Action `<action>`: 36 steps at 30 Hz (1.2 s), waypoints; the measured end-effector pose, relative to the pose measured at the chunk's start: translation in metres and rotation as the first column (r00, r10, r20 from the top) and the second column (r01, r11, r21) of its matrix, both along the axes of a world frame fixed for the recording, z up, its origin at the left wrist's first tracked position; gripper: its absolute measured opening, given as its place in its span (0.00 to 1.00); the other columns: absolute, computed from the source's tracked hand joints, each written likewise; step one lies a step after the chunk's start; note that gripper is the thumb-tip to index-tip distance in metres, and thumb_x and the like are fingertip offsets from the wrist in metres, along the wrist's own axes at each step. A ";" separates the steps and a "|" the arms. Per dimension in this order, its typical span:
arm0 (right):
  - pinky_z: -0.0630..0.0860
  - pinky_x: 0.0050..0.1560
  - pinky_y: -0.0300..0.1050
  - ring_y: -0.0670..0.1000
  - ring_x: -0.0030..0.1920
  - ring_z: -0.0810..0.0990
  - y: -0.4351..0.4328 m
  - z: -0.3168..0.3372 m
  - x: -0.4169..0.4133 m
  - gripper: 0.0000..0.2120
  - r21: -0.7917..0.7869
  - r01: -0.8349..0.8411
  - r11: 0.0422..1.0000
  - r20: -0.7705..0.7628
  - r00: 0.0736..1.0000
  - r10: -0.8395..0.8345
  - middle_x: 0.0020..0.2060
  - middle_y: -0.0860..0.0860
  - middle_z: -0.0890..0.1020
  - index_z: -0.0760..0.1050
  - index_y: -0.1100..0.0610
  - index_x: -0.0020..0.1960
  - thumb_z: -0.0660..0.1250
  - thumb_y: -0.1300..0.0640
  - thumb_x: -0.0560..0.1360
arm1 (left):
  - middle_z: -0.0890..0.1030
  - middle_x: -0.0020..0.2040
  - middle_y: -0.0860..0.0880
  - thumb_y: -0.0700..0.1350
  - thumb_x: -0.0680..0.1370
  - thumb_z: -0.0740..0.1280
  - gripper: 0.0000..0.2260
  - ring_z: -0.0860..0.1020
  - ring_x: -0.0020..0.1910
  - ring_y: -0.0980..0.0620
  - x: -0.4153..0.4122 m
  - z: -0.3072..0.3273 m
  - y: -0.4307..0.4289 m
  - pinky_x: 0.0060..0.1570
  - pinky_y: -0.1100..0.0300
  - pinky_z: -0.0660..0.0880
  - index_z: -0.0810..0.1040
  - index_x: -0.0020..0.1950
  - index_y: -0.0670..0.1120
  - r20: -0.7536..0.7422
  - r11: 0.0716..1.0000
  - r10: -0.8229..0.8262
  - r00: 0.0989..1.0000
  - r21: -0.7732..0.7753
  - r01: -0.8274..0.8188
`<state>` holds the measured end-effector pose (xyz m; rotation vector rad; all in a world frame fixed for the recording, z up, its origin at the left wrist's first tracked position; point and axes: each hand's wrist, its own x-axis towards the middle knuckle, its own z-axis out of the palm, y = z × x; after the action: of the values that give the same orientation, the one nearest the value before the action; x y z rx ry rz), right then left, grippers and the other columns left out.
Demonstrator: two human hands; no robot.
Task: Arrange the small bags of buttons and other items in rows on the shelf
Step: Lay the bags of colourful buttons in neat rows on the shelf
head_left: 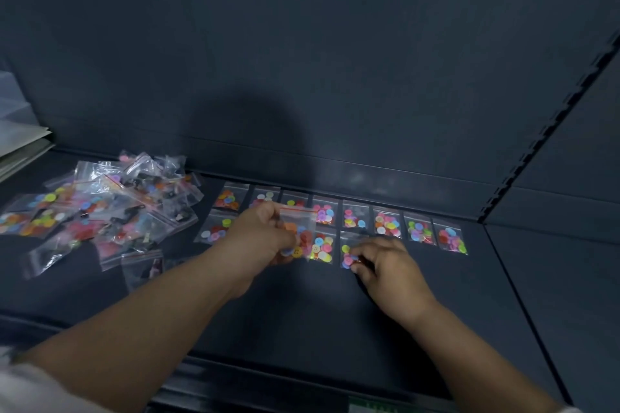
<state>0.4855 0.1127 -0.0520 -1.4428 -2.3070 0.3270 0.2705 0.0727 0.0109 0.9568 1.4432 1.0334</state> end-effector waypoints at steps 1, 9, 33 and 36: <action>0.60 0.54 0.30 0.47 0.58 0.69 -0.001 0.001 0.000 0.11 -0.010 0.011 1.000 -0.029 1.000 -0.011 0.55 0.46 0.78 0.79 0.53 0.57 0.67 0.55 0.75 | 0.82 0.43 0.45 0.29 0.72 0.66 0.13 0.80 0.42 0.49 0.002 0.000 0.000 0.40 0.56 0.77 0.76 0.48 0.46 -0.003 1.000 -0.003 1.000 0.000 0.003; 0.73 0.43 0.41 0.46 0.36 0.74 -0.020 0.046 -0.024 0.06 -0.604 -0.145 0.783 -0.659 0.643 -0.390 0.33 0.50 0.77 0.78 0.54 0.40 0.67 0.55 0.76 | 0.83 0.45 0.43 0.30 0.72 0.68 0.14 0.81 0.43 0.48 0.032 0.003 0.004 0.44 0.54 0.78 0.76 0.51 0.47 -0.065 0.993 -0.093 0.994 0.062 0.097; 0.67 0.51 0.35 0.51 0.55 0.73 -0.007 0.008 0.048 0.08 -0.008 0.168 0.986 -0.011 0.986 -0.168 0.50 0.50 0.80 0.80 0.55 0.53 0.67 0.59 0.75 | 0.66 0.71 0.51 0.45 0.81 0.56 0.17 0.61 0.70 0.53 0.071 -0.031 0.007 0.69 0.60 0.49 0.67 0.70 0.47 -0.965 0.708 -0.207 0.163 -0.032 0.706; 0.64 0.51 0.33 0.51 0.54 0.73 -0.008 0.003 0.046 0.09 -0.009 0.126 0.992 -0.044 0.991 -0.126 0.49 0.49 0.81 0.81 0.53 0.53 0.67 0.59 0.75 | 0.59 0.76 0.51 0.47 0.81 0.56 0.21 0.55 0.74 0.53 0.069 -0.039 0.010 0.72 0.59 0.45 0.61 0.75 0.48 -0.958 0.695 -0.252 0.137 -0.081 0.714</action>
<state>0.5314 0.1049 -0.0485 -1.5599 -2.1699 0.3260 0.3394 0.0824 -0.0282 2.4947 1.5293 0.0975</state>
